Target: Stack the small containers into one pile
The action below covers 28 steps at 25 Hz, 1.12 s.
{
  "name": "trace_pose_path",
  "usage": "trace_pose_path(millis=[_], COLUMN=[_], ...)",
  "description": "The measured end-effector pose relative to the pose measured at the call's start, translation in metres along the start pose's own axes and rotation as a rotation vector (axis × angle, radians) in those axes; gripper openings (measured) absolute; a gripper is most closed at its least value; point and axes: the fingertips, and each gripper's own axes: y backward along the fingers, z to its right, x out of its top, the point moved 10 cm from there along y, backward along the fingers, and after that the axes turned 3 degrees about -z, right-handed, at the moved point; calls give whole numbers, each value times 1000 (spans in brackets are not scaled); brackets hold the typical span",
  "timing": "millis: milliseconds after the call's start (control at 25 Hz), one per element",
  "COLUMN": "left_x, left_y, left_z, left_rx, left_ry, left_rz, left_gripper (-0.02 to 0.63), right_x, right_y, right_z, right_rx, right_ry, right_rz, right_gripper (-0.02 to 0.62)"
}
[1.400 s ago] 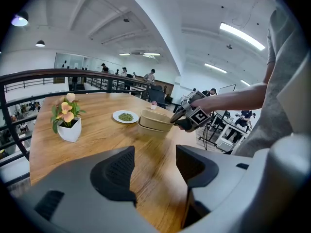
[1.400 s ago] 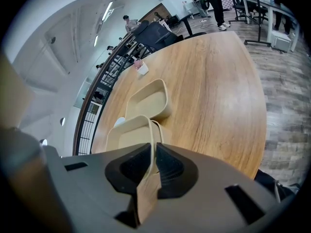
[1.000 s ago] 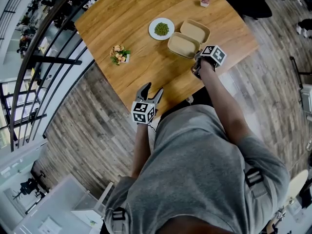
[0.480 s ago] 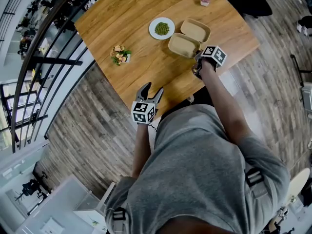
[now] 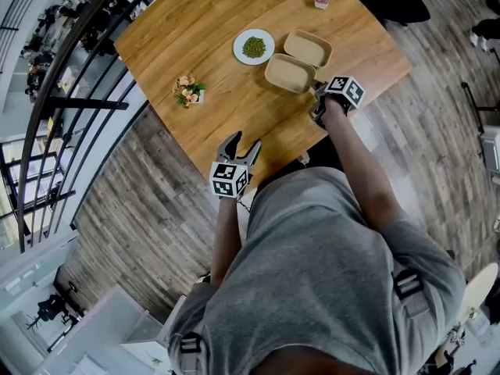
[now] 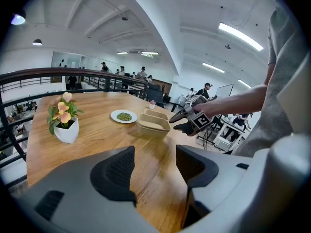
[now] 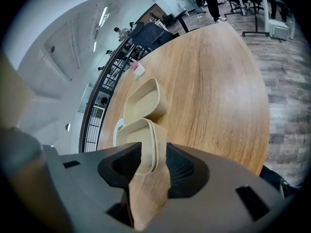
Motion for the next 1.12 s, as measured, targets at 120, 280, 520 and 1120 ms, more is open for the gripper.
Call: trace_pose_path(millis=[120,280,520,1120], left_x=[1,1,1,7], left_y=[-1,-4,-12,-19], left_z=[2,3,2,5], left_rx=[-7,-15,-17,17], left_ry=[0,4,7,35], left_rz=[-3,-5,-16,-23], left_gripper=[270,270,270,270], right_x=[0,1,3,14], right_y=[2,3,-2,-20], right_z=[3,6,9,2], right_rx=[3,13,60,83], right_ry=[-2,25,26,81], right_rz=[-5,-15,-48,-119], right_gripper=[172,170,150,129])
